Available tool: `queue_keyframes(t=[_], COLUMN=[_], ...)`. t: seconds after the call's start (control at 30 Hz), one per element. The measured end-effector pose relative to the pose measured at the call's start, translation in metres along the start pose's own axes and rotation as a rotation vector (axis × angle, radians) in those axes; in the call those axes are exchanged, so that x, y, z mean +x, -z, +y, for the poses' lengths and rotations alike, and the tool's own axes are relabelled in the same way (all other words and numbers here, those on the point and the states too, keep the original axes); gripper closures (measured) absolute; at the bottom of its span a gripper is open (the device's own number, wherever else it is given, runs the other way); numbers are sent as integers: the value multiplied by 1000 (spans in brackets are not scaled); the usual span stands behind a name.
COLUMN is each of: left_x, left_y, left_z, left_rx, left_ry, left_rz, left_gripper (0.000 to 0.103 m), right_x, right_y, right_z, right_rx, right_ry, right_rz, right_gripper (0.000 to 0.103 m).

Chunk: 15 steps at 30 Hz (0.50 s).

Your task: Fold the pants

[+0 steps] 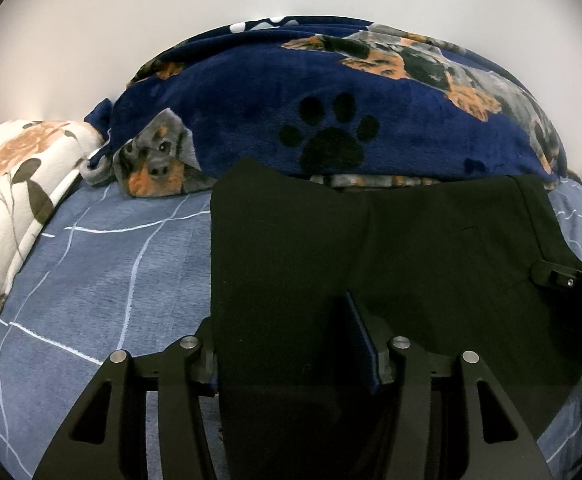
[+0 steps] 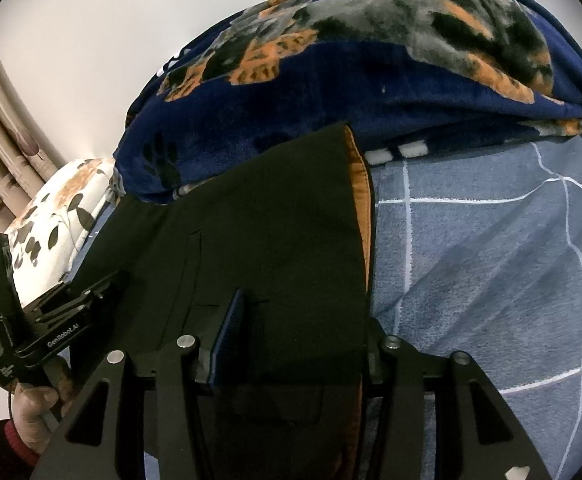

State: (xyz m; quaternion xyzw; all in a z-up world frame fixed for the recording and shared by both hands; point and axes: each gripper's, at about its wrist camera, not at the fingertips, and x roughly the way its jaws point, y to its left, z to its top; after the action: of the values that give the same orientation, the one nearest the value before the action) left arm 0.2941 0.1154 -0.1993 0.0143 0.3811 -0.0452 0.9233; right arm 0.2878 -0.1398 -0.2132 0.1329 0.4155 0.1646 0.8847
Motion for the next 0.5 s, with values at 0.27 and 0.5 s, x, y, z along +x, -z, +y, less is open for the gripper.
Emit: queue_keyframes(t=[0.27, 0.5], left_x=[0, 0], left_y=[0, 0], left_z=[1, 1], left_rx=[2, 2], left_ry=[-7, -9], left_rz=[0, 0], left_gripper=[49, 48], right_x=[0, 2], right_y=[0, 0], right_z=[1, 1], right_rx=[-5, -12], right_ry=[10, 16], right_rz=[-4, -5], right_gripper=[57, 56])
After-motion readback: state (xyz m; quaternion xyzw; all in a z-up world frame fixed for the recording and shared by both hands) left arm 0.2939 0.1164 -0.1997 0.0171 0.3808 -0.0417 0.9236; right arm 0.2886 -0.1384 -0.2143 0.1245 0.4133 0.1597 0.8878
